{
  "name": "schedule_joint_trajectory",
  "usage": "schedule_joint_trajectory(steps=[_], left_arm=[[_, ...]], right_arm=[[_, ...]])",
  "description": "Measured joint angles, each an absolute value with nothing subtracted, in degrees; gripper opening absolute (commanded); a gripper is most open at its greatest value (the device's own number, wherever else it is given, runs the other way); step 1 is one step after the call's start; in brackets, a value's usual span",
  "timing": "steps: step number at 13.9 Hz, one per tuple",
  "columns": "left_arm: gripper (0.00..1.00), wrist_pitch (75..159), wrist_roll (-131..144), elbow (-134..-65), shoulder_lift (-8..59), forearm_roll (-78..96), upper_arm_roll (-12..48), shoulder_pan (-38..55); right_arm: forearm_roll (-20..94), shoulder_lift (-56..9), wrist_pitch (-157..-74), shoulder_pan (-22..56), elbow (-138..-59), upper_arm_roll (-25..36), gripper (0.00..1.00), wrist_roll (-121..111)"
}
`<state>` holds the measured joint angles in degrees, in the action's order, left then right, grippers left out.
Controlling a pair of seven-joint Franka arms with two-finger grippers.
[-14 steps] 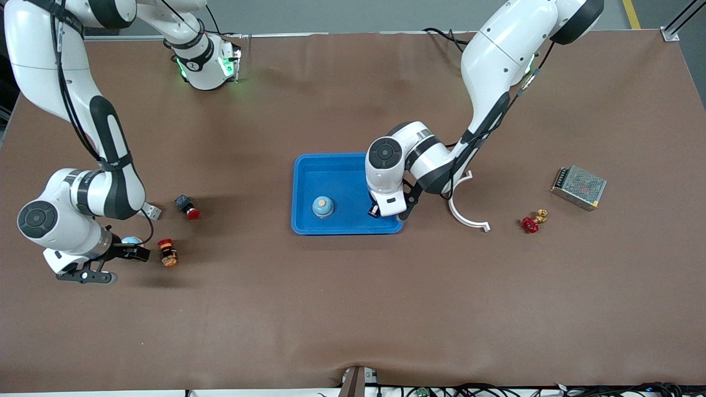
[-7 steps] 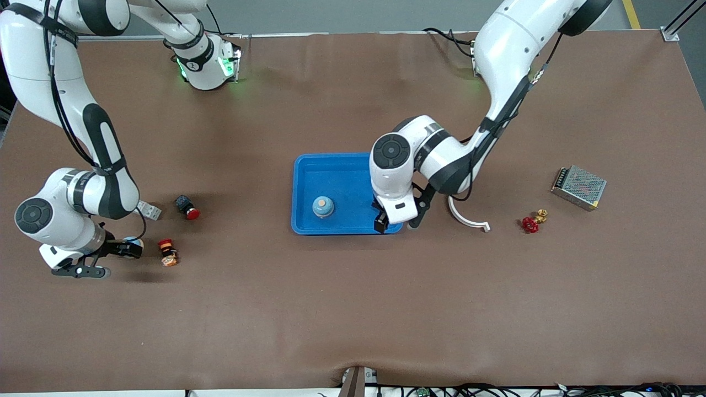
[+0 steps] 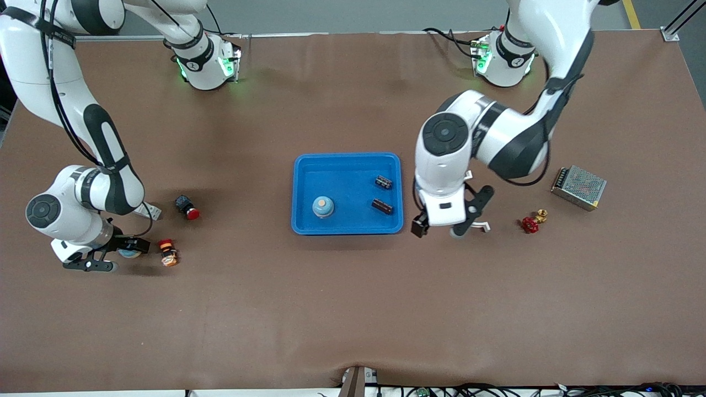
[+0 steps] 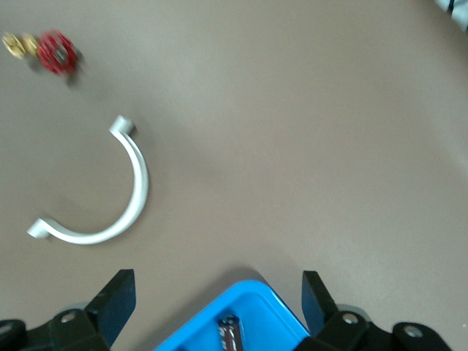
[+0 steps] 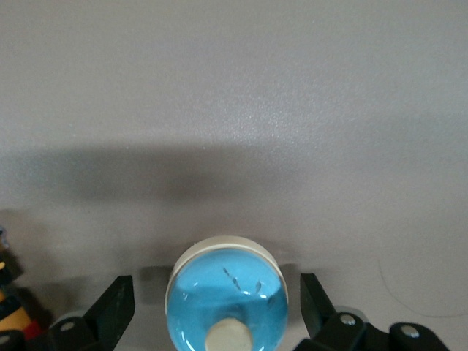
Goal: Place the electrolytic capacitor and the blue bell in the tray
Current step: 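Withdraw the left gripper to rest while the right gripper lifts the bell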
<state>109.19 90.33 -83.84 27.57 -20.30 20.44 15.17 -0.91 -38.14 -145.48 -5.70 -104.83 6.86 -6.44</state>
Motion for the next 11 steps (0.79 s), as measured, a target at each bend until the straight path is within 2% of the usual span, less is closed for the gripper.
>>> schedule_joint_trajectory(steps=[1, 2, 3, 4, 5, 11], left_arm=[[1.0, 107.9, 89.8, -83.8, 25.9, -20.3, 20.4, 14.3], [1.0, 106.7, 89.2, -83.8, 24.4, -20.3, 20.4, 13.3], [1.0, 105.6, 87.8, -83.8, 23.0, -20.3, 20.4, 12.3], [1.0, 105.2, 85.4, -83.8, 21.8, -20.3, 20.4, 11.5], [1.0, 105.1, 83.0, -83.6, 20.8, -20.3, 20.4, 10.8], [1.0, 104.9, 67.7, -81.5, 17.4, -17.8, 20.3, 4.6]], right_arm=[[-0.9, -38.1, -145.5, -5.7, -104.9, 6.8, 1.0, -6.4], [-0.9, -38.1, -145.5, -5.7, -104.9, 6.8, 0.82, -6.4], [-0.9, -38.1, -145.5, -5.7, -104.9, 6.8, 0.52, -6.4], [-0.9, -38.1, -145.5, -5.7, -104.9, 6.8, 0.16, -6.5], [-0.9, -38.1, -145.5, -5.7, -104.9, 6.8, 0.0, -6.5], [3.1, -37.2, -143.2, -5.7, -104.6, 5.5, 0.0, -6.4]])
